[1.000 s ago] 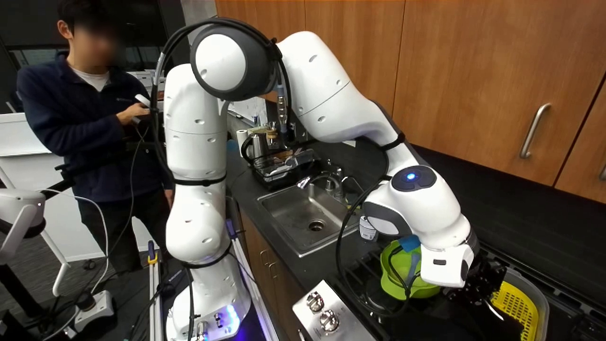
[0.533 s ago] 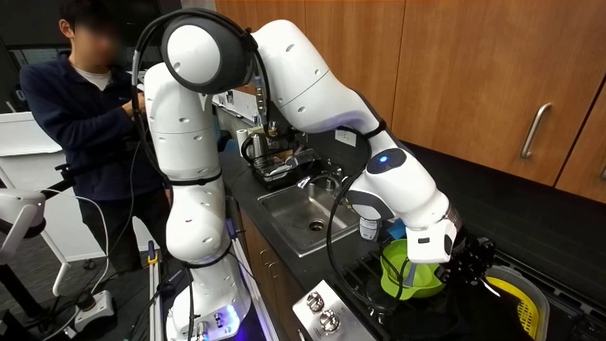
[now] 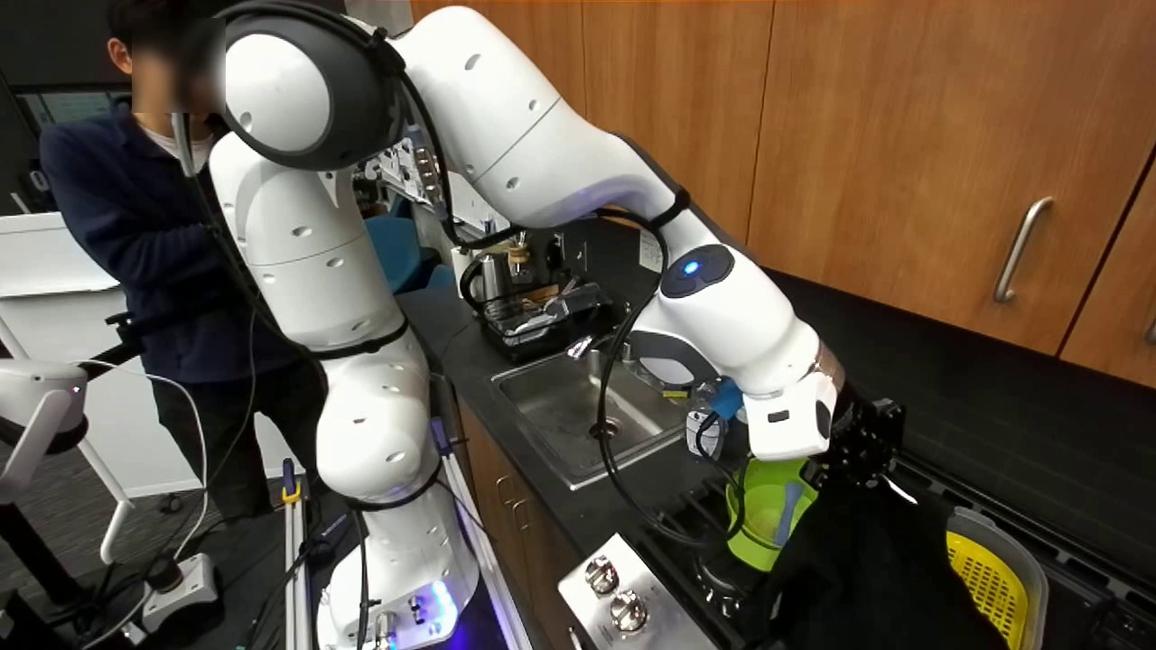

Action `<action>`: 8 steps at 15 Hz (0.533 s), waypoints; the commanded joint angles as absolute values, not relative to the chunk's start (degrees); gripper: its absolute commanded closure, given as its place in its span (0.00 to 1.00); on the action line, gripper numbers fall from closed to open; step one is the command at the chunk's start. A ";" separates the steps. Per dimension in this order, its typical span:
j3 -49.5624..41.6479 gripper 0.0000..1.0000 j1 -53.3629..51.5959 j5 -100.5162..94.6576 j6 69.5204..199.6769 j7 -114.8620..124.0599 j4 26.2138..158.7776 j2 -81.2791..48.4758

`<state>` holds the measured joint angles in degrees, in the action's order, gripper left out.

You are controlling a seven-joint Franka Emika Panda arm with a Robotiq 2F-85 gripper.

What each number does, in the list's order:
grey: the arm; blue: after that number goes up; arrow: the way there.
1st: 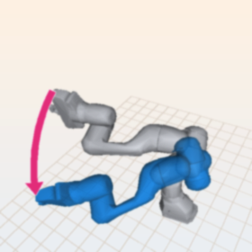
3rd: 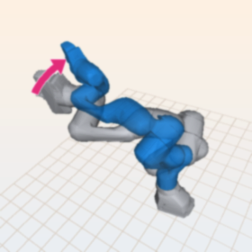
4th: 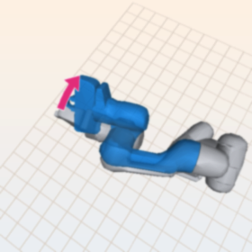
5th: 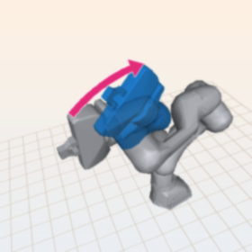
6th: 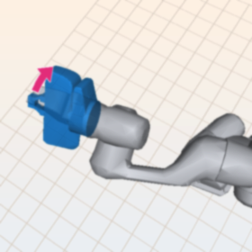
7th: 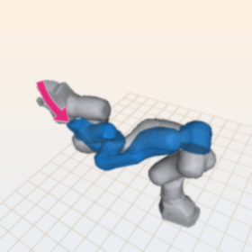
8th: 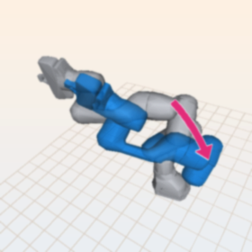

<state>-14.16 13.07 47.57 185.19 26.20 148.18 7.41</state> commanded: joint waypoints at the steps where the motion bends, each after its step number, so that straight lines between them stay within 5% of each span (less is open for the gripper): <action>1: -13.91 0.99 13.62 46.81 181.71 24.53 150.40 11.78; 3: -13.79 0.99 13.79 46.59 181.49 23.95 150.78 12.04; 4: -13.75 0.72 13.83 46.73 181.59 24.05 150.81 11.82; 8: -13.78 0.54 13.96 46.69 181.30 23.86 151.04 11.63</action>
